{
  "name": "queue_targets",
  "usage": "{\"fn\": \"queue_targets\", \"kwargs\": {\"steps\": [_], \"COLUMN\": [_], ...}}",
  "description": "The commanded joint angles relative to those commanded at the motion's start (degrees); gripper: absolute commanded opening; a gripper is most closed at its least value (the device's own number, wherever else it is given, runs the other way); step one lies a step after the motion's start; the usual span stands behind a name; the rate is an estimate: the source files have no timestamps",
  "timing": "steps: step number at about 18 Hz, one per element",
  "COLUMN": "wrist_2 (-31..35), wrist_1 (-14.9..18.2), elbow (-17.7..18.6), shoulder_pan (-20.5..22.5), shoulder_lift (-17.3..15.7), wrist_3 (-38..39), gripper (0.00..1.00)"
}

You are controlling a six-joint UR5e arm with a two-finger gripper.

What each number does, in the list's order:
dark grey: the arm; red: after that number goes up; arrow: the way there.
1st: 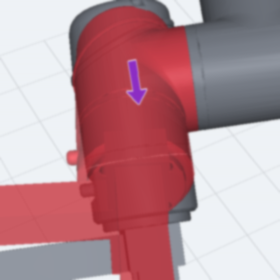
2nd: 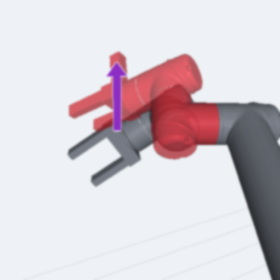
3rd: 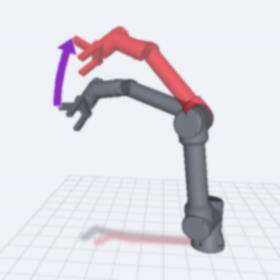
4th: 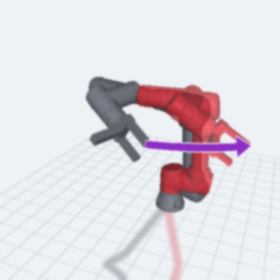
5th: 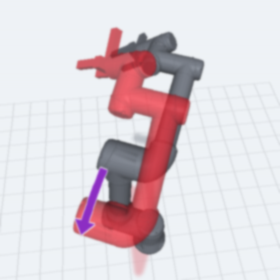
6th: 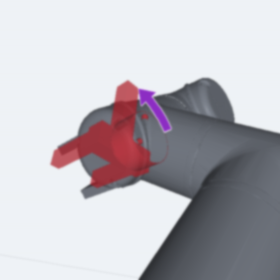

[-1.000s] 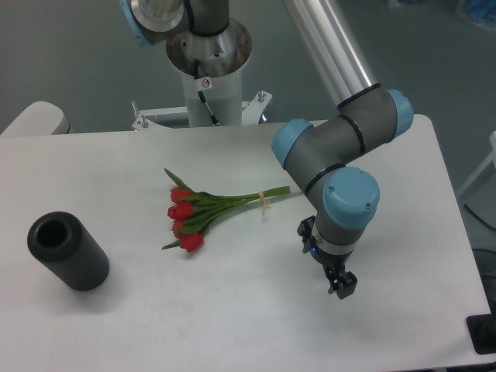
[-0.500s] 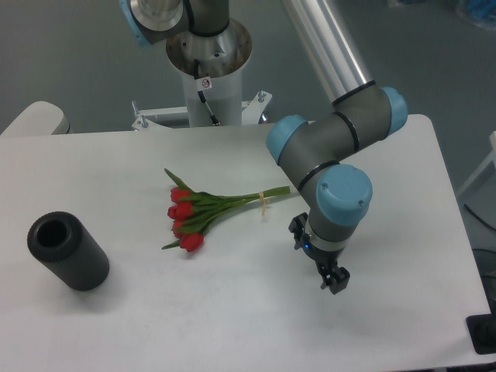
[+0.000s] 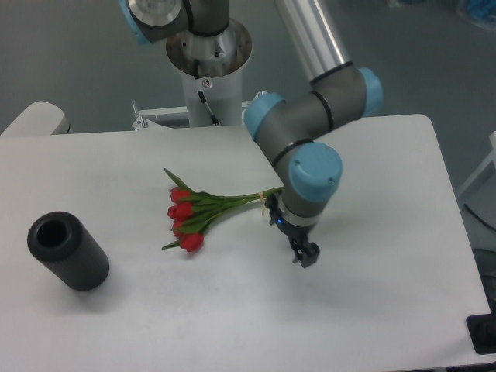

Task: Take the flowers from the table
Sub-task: 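Lower the gripper onto the tulip stems near the tied band, then close the gripper around the tulip stems and lift slightly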

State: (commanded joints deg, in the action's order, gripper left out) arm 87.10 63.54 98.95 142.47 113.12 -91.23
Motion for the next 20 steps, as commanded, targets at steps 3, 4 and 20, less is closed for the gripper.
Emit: {"fn": "queue_targets", "kwargs": {"steps": [3, 4, 20], "wrist_2": [0.00, 0.00, 0.61], "wrist_1": [0.09, 0.00, -3.51], "elbow": [3.96, 5.10, 12.49], "shoulder_pan": [-0.96, -1.23, -5.19], "shoulder_lift": [-1.84, -2.11, -3.79], "wrist_3": [0.00, 0.00, 2.99], "gripper": [1.00, 1.00, 0.28]}}
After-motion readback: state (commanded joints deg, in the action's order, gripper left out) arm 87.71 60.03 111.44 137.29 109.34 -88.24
